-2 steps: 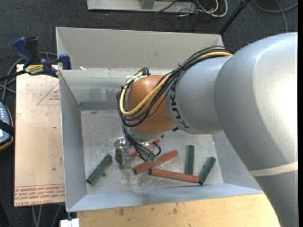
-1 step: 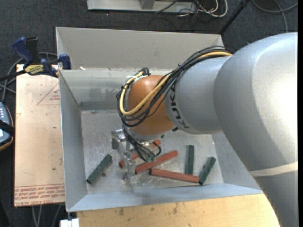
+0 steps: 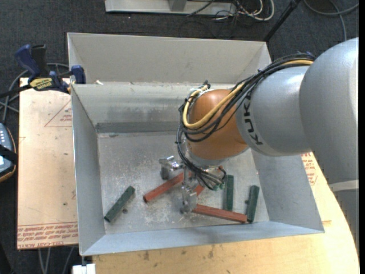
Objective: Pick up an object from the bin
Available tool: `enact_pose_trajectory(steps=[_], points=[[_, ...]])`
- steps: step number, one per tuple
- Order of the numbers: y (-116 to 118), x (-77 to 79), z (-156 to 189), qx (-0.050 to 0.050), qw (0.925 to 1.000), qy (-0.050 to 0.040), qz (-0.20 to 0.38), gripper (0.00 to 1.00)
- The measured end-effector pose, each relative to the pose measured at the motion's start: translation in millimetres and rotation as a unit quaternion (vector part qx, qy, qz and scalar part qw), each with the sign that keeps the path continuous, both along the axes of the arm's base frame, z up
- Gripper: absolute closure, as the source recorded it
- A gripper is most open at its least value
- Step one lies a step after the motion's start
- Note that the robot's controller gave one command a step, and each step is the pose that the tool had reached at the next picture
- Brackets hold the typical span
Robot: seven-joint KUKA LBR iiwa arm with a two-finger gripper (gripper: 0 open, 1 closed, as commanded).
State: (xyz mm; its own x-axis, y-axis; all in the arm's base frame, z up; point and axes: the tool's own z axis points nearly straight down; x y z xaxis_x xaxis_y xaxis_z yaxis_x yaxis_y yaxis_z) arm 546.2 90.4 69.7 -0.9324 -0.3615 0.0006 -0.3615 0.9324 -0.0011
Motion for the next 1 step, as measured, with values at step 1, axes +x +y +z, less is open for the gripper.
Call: enact_pose_trajectory(steps=[1], points=[[2.6, 0.2, 1.2, 0.001, 1.0, -0.0004, 0.001, 1.0]])
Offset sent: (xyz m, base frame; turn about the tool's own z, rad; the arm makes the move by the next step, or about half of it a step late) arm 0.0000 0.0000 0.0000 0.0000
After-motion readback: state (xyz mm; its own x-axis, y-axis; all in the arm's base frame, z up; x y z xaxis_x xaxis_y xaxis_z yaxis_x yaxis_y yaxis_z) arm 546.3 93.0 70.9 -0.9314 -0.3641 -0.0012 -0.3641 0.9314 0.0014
